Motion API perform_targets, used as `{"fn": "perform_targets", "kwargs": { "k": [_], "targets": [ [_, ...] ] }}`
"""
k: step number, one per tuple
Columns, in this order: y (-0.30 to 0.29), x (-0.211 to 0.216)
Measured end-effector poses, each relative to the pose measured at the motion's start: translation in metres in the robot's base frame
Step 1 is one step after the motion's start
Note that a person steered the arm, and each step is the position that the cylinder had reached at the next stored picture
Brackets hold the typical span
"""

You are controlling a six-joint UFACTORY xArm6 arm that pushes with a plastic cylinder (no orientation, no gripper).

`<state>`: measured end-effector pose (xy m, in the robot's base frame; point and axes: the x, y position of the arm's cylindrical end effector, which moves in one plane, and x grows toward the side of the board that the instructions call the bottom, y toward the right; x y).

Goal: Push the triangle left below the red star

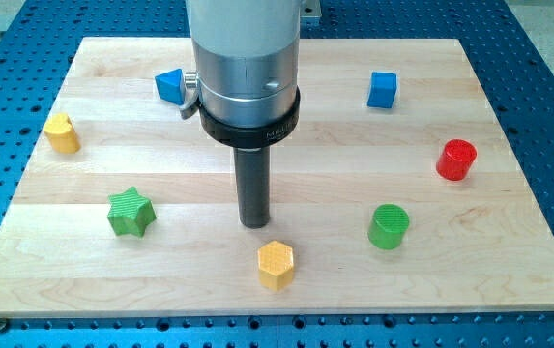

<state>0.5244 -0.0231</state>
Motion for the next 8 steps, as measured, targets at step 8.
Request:
{"fn": "perform_targets", "kwargs": {
  "k": [8],
  "targets": [
    [0.007,-0.05]
  ]
}}
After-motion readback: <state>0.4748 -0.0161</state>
